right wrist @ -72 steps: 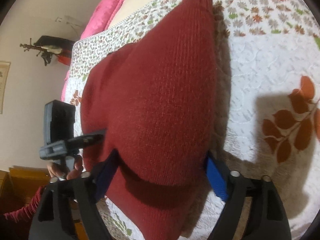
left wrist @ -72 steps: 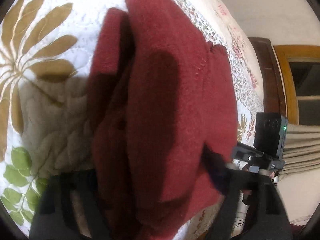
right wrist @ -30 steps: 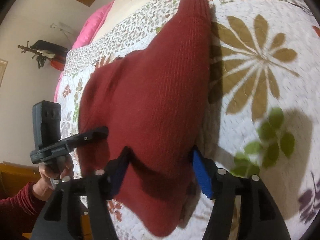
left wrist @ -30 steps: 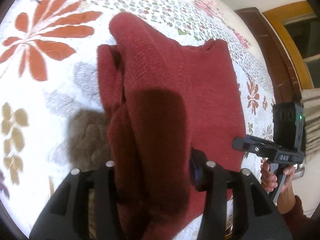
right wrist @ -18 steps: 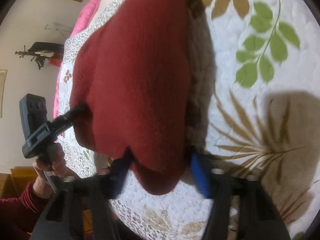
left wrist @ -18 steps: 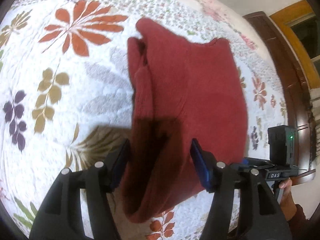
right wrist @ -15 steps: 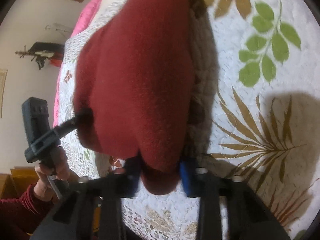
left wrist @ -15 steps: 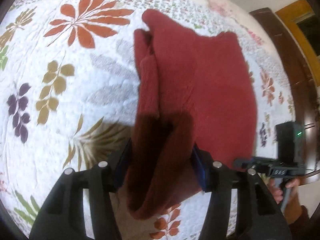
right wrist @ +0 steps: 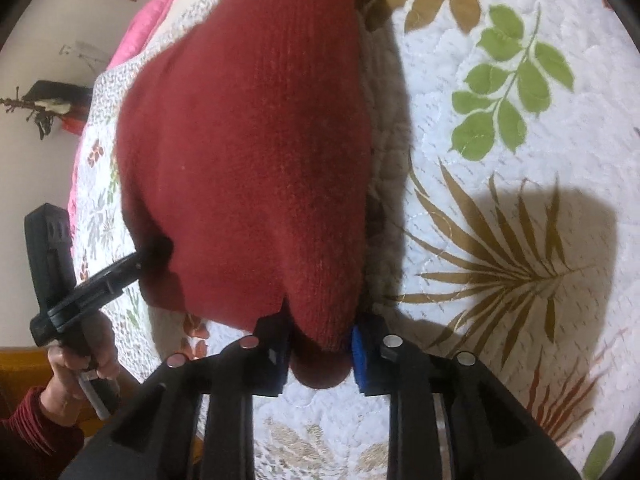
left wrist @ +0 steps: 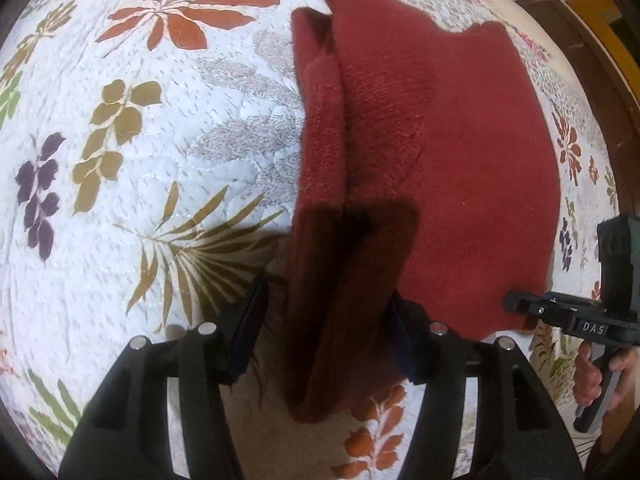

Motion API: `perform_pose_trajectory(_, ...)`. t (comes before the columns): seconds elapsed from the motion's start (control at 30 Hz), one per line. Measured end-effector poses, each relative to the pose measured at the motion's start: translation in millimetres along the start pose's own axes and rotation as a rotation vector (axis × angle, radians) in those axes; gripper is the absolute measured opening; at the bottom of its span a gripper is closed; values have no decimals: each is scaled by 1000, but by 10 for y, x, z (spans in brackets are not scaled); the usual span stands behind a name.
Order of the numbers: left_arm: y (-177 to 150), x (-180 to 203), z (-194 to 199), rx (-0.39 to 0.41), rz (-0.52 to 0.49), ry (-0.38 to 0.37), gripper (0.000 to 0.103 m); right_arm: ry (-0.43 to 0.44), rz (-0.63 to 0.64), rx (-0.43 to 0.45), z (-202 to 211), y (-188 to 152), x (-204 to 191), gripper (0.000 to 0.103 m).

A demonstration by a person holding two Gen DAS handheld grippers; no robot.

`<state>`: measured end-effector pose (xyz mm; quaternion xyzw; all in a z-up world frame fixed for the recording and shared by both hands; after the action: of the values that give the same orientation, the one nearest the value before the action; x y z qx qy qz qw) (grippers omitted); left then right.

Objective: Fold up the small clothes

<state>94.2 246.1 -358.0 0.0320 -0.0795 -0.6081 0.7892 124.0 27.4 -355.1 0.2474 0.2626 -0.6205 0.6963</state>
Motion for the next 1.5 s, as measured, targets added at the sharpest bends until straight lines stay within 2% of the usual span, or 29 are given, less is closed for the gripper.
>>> perform_pose_trajectory(0.03,-2,-13,94,13,-1,23,60,-15,4,9,74,-29,-2,39)
perform_pose_trajectory(0.17,-41,-16,429,60,-20,91,75,-101,38,58,326,-97,-200,57)
perform_pose_trajectory(0.23,-77,-23,593,81,-26,121,84,-157,66,86,474,-146,-314,74)
perform_pose_trajectory(0.27,-104,-15,699,99,-29,139,88,-190,89,100,545,-167,-395,77)
perform_pose_trajectory(0.37,-172,-9,932,115,-25,139,88,-225,131,121,708,-250,-544,82)
perform_pose_trajectory(0.43,-225,-9,1032,109,-11,139,88,-252,139,134,823,-313,-585,90)
perform_pose_trajectory(0.73,-415,10,1402,109,-14,217,88,-324,162,166,1065,-555,-892,94)
perform_pose_trajectory(0.93,-548,25,1628,108,-26,221,88,-334,153,182,1202,-715,-1024,94)
perform_pose_trajectory(1.17,-589,73,1934,159,-38,260,88,-363,169,210,1376,-774,-1183,94)
perform_pose_trajectory(1.5,-592,101,2197,201,-36,295,88,-350,179,225,1457,-801,-1377,95)
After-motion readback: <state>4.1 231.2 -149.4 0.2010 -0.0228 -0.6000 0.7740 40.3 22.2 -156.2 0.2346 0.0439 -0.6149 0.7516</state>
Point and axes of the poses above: each gripper's, at about its wrist camera, not at the fingertips, and z roughly against the way its jaws point, x to its right, y to its top, the point moved 8 cm from there along -z, roughly the way its jaws point, and after that the axes turned 15 degrees about y, right-handed, at the moved point
